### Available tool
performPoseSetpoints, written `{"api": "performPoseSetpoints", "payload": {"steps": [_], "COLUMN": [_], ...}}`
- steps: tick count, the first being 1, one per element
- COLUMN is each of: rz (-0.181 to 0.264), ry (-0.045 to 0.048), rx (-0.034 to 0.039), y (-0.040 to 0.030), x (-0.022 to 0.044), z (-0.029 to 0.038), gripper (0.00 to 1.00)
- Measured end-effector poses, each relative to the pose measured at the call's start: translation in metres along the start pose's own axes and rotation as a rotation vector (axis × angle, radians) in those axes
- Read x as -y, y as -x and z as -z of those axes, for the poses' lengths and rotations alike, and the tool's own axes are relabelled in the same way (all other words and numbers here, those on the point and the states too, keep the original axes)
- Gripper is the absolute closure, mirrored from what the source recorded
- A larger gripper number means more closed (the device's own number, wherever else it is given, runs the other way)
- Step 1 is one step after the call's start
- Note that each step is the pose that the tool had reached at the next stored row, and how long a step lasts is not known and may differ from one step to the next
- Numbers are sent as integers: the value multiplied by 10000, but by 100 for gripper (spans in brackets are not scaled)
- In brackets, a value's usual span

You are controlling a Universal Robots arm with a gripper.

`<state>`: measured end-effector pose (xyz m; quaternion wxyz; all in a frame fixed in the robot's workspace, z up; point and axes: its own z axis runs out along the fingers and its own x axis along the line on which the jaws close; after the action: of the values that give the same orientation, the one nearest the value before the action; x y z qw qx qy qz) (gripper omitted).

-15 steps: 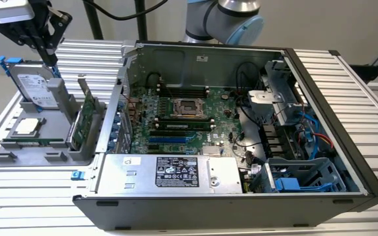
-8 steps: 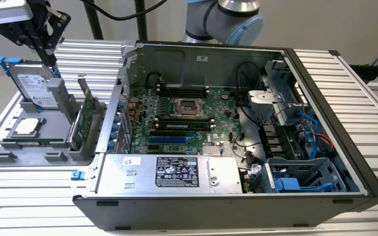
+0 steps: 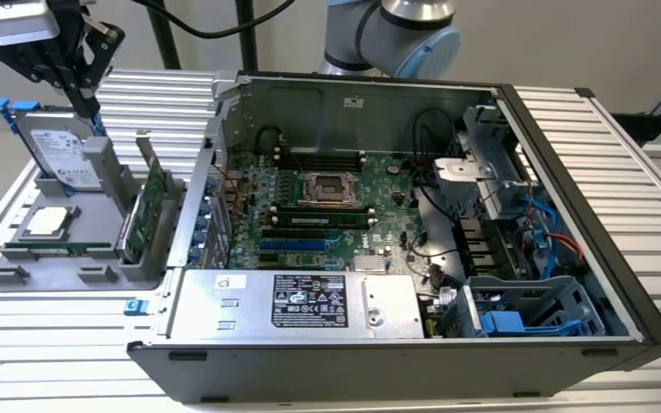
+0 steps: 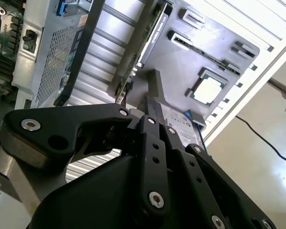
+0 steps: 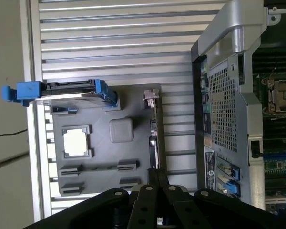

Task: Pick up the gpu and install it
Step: 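Reach for the gpu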

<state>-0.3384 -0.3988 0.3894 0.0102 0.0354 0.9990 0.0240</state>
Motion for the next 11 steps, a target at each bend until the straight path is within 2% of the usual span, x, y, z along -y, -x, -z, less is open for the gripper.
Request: {"api": "performPoseSetpoints", "payload": {"steps": [11], "rz": [-1], "ry": [-1], "rx": [-8], "y": [-1], "x": [1], "z": [-32], "gripper": [100]}}
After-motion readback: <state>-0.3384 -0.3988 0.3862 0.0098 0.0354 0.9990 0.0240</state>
